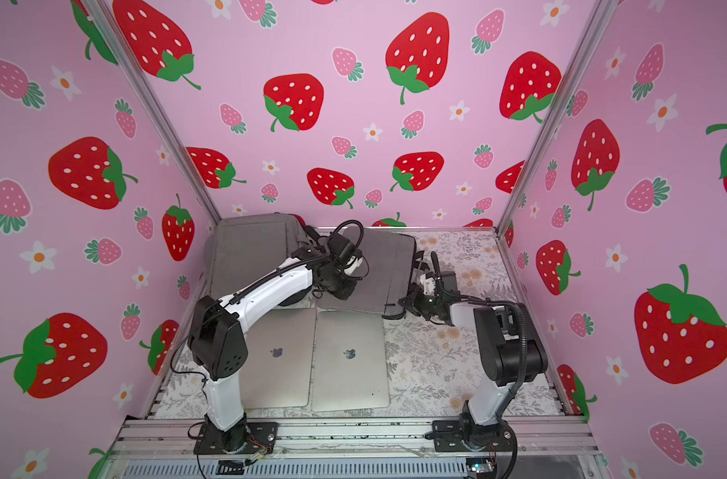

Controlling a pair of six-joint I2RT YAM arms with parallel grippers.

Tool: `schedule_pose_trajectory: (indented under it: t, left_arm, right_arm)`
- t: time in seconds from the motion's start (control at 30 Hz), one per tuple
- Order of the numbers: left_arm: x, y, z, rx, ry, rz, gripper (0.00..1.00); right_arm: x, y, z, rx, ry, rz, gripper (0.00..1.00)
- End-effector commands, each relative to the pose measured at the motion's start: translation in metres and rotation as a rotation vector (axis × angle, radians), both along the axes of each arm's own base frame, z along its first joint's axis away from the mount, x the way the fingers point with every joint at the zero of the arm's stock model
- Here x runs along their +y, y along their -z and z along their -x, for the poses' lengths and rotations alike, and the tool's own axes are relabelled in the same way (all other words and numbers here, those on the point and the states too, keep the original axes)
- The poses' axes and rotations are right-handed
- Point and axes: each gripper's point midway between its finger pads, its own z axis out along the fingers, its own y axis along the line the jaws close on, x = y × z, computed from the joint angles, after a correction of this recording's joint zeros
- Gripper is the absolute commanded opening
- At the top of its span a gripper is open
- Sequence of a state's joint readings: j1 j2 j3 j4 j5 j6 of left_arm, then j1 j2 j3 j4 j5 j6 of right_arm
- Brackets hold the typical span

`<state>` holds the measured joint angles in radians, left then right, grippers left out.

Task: Open the zippered laptop bag and take out the laptop
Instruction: Adjust the zippered laptop bag at the center of the board.

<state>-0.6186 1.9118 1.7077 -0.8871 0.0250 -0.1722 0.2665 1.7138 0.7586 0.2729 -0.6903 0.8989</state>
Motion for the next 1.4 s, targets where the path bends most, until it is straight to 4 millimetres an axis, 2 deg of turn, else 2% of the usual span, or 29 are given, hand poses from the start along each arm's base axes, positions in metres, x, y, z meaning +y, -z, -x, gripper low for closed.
schedule_pose_trajectory:
  t: [0.0,0.07,0.13,0.27,0.4,0.57,0.73,0.87,1.0,1.17,1.37]
  left_arm:
    - [0.019,0.010,0.038,0.252,-0.383,0.104,0.32]
    - [0.021,0.012,0.042,0.282,-0.506,0.176,0.33]
    - [0.028,0.011,0.036,0.263,-0.614,0.229,0.35]
    - [0.045,0.033,0.034,0.295,-0.817,0.347,0.37]
    - [0.051,0.051,0.027,0.302,-0.895,0.401,0.38]
    - [0.057,0.062,0.006,0.271,-0.992,0.511,0.40]
    - [0.058,0.073,-0.002,0.270,-1.033,0.557,0.42]
    - [0.058,0.088,-0.003,0.316,-1.053,0.566,0.42]
    - [0.054,0.094,-0.003,0.345,-1.046,0.569,0.42]
    - [0.060,0.103,0.008,0.380,-1.063,0.537,0.40]
    - [0.077,0.114,0.026,0.393,-1.100,0.480,0.41]
  right_arm:
    - [0.004,-0.017,0.000,-0.031,0.023,-0.047,0.00]
    - [0.004,-0.019,0.002,-0.037,0.034,-0.051,0.00]
    - [0.004,-0.020,0.003,-0.039,0.041,-0.058,0.00]
    - [0.003,-0.023,0.006,-0.040,0.063,-0.062,0.00]
    - [0.004,-0.025,0.009,-0.038,0.066,-0.073,0.00]
    - [0.005,-0.027,0.014,-0.033,0.067,-0.075,0.00]
    - [0.006,-0.024,0.019,-0.018,0.068,-0.079,0.00]
    - [0.007,-0.026,0.019,-0.015,0.070,-0.085,0.00]
    - [0.008,-0.024,0.019,-0.005,0.071,-0.084,0.00]
    - [0.007,-0.025,0.019,-0.002,0.073,-0.084,0.00]
    - [0.008,-0.028,0.019,-0.004,0.069,-0.091,0.00]
